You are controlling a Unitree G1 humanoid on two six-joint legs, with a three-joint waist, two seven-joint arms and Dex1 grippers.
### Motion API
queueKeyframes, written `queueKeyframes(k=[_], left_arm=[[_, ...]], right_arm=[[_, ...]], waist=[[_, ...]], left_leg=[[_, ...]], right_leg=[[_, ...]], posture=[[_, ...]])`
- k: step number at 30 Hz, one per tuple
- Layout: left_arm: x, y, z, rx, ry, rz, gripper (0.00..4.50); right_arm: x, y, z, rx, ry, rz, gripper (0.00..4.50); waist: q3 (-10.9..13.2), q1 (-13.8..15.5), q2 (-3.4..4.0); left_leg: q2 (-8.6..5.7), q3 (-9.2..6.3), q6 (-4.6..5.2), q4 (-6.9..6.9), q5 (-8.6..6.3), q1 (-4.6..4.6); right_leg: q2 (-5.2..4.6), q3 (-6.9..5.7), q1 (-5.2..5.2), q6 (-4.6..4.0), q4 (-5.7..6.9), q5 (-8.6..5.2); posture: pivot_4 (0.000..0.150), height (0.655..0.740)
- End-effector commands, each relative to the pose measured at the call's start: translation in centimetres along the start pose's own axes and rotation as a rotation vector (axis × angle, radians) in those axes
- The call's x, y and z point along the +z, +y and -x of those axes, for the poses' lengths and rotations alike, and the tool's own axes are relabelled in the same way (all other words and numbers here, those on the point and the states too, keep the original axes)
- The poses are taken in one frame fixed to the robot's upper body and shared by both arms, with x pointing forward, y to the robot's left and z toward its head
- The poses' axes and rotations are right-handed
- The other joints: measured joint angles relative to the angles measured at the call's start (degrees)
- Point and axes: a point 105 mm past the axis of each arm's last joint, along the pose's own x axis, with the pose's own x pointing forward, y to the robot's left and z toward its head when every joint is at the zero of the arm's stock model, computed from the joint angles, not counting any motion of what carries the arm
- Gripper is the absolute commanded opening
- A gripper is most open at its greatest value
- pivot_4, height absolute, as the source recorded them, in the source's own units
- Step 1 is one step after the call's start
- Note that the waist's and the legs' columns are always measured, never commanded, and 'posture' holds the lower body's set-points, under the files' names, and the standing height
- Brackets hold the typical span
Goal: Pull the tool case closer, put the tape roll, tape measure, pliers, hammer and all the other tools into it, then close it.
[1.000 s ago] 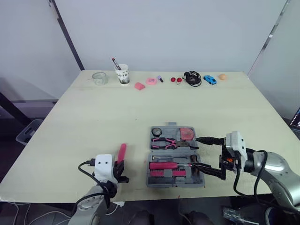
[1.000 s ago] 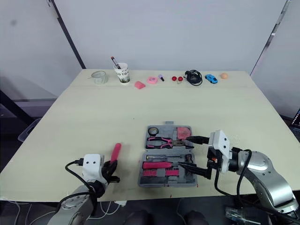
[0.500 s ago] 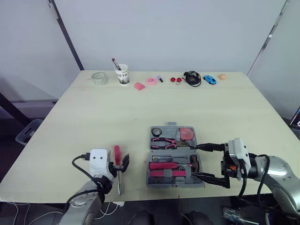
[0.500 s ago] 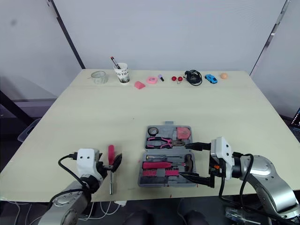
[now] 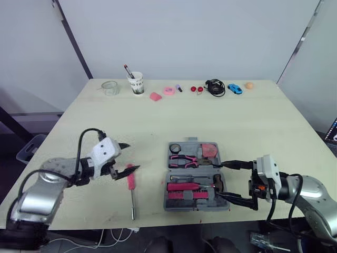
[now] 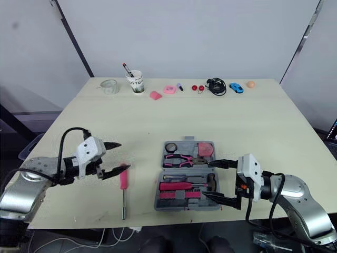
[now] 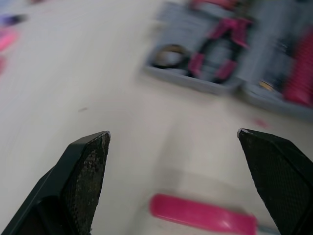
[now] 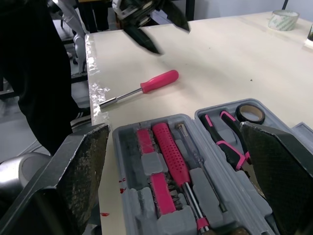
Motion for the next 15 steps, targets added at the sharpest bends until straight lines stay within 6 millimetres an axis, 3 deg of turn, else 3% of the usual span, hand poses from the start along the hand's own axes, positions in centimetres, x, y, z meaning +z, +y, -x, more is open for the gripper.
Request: queueKeyframes(k=[1, 7, 15], left_arm=[[-0.1, 0.0, 0.5, -0.237, 0.046, -0.227, 4.45], [-1.0, -0.7, 1.2, -0.551, 0.13, -0.491, 4.45], [-1.4, -0.6, 0.9, -0.809, 0.245, -0.774, 4.45]], right_arm=[[0.9, -0.1, 0.0, -0.001, -0.026, 0.042, 4.5], [0.9, -0.2, 0.0, 0.003, -0.023, 0.053, 4.5], [0.9, -0.1, -0.1, 0.003, -0.019, 0.049, 4.5]], waist=[[0.0, 0.2, 0.01], [0.0, -0.1, 0.0], [0.0, 0.2, -0.05]], left_leg=[[-0.01, -0.01, 0.0, 0.01, 0.0, 0.0], [-0.03, 0.04, 0.01, 0.05, 0.0, -0.07], [-0.04, -0.01, 0.02, 0.11, 0.0, -0.11]], right_leg=[[0.01, -0.02, 0.0, 0.0, 0.02, 0.0], [0.02, 0.03, 0.0, 0.01, -0.01, 0.01], [0.09, 0.09, 0.01, 0.05, 0.02, 0.02]], posture=[[0.15, 0.74], [0.15, 0.74], [0.15, 0.74]])
